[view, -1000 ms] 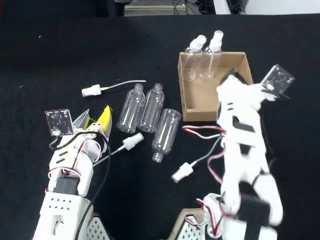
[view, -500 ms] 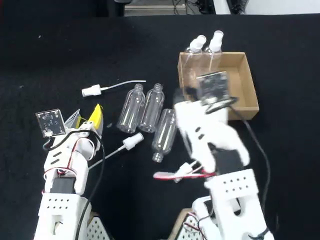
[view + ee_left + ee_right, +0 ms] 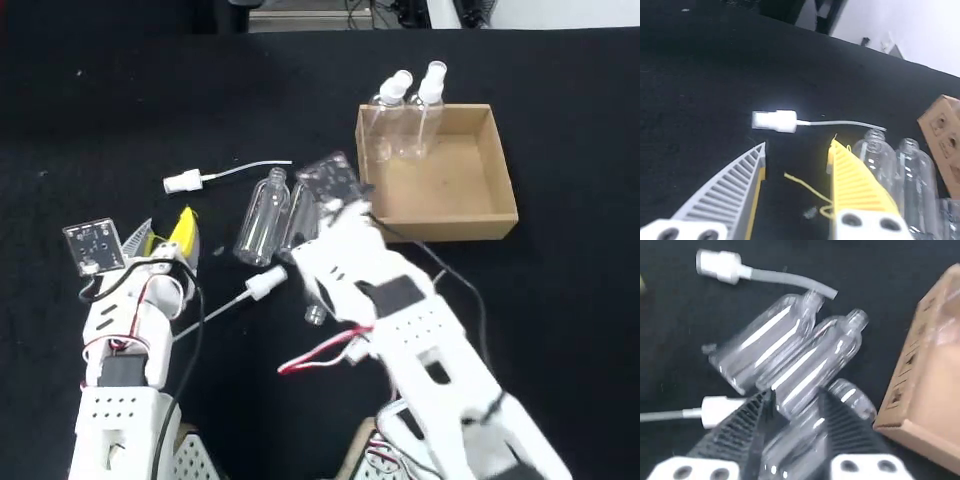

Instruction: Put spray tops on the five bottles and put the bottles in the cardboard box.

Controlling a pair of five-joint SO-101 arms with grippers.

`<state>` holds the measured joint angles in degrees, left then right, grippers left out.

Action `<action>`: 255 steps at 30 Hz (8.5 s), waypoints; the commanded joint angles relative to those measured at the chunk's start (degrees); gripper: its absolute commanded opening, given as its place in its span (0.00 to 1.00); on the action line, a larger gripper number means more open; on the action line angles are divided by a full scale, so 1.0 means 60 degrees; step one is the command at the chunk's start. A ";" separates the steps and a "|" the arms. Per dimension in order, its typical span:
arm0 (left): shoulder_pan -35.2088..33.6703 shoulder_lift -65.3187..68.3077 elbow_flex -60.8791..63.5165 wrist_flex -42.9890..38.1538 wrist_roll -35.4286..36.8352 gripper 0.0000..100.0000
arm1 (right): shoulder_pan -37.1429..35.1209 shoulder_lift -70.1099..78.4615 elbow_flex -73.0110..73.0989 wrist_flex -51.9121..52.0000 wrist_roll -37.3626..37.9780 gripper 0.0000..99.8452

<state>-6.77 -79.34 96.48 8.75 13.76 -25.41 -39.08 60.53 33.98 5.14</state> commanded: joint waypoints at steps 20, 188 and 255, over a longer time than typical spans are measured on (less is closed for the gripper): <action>-0.0022 -0.0103 0.0198 -0.0220 0.0000 0.20 | -0.0454 0.2000 -0.5033 0.7956 0.6667 0.17; 0.2322 0.0015 -0.2293 0.4571 -0.2667 0.20 | 0.5201 -0.0623 -0.3832 0.6007 0.1070 0.01; 0.9267 0.9714 -0.7070 0.4249 -0.2505 0.03 | 0.7634 -0.0681 -0.2264 0.4234 0.1055 0.01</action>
<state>49.49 -20.18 55.96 31.69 2.77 19.69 -40.84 46.37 62.64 11.91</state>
